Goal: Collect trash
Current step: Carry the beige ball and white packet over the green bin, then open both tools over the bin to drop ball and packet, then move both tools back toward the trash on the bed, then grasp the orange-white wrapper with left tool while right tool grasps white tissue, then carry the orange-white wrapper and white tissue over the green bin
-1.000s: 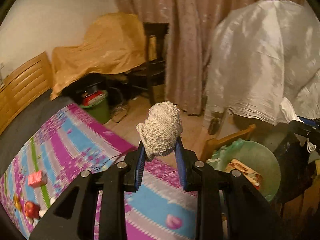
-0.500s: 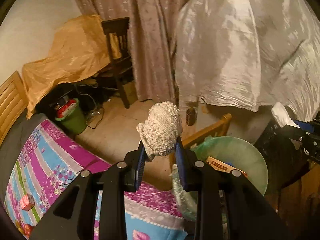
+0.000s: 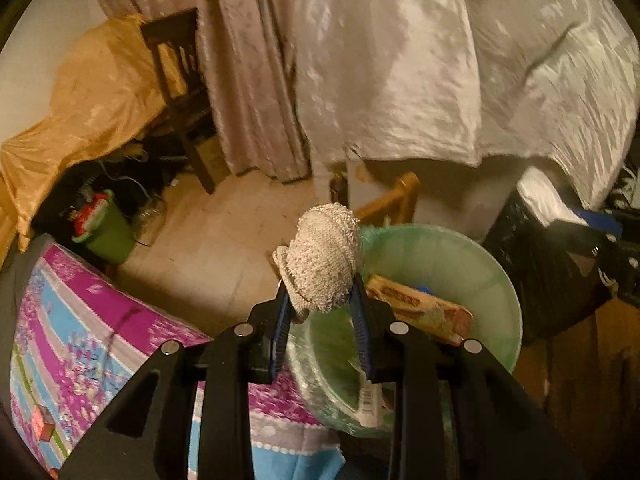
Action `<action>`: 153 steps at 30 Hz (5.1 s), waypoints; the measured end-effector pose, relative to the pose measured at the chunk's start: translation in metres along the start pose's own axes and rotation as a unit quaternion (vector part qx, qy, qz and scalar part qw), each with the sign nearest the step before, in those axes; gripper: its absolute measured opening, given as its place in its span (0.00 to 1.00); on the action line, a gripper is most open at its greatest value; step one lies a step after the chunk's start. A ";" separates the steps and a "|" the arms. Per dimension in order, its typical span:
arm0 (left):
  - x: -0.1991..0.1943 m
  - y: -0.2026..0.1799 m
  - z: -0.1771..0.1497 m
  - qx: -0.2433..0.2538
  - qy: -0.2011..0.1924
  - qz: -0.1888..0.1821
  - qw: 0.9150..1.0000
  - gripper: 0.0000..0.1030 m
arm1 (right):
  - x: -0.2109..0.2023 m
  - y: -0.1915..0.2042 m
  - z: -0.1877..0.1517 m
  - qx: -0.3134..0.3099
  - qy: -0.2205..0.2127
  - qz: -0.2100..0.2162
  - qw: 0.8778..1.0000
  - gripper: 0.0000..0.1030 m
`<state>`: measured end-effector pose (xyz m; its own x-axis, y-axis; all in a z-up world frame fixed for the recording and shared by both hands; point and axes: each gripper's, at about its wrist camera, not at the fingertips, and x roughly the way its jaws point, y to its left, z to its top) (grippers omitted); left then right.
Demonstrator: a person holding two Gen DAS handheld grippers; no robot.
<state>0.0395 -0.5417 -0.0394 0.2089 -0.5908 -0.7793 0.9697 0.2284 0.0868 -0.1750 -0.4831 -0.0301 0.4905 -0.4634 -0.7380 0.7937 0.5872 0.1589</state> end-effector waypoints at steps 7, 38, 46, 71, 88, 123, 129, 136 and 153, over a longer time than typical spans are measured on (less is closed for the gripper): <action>0.014 -0.011 -0.006 0.010 0.022 -0.027 0.999 0.26 | 0.013 -0.006 -0.009 0.009 0.009 0.004 1.000 0.28; -0.004 0.007 -0.011 -0.018 0.000 -0.050 0.999 0.65 | 0.006 0.015 -0.021 -0.035 -0.040 -0.057 0.997 0.54; -0.024 0.016 -0.026 -0.006 -0.008 -0.058 0.998 0.65 | -0.022 0.032 -0.017 -0.036 -0.086 -0.049 0.994 0.54; -0.226 0.321 -0.341 -0.341 -0.037 0.187 0.921 0.66 | 0.013 0.393 -0.071 -0.280 -0.097 0.255 0.921 0.72; -0.223 0.471 -0.509 -0.387 -0.007 0.210 0.898 0.66 | 0.125 0.710 -0.222 -0.630 0.036 0.397 0.666 0.89; -0.285 0.385 -0.427 -0.313 -0.096 0.201 0.923 0.12 | 0.039 0.531 -0.155 -0.382 0.047 0.367 0.847 0.38; -0.233 0.290 -0.309 -0.210 -0.126 0.081 0.966 0.12 | -0.001 0.363 -0.097 -0.240 0.015 0.229 0.943 0.38; -0.159 0.162 -0.184 -0.084 -0.111 -0.045 0.989 0.12 | -0.049 0.184 -0.056 -0.117 -0.043 0.070 0.990 0.38; -0.027 -0.011 -0.054 -0.013 -0.019 -0.077 0.997 0.12 | -0.030 0.001 -0.051 0.003 -0.048 -0.056 0.997 0.38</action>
<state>0.0161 -0.4865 -0.0530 0.0626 -0.6498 -0.7575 0.9872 0.1517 -0.0485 -0.2067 -0.4348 -0.0411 0.4309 -0.5874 -0.6851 0.8473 0.5245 0.0832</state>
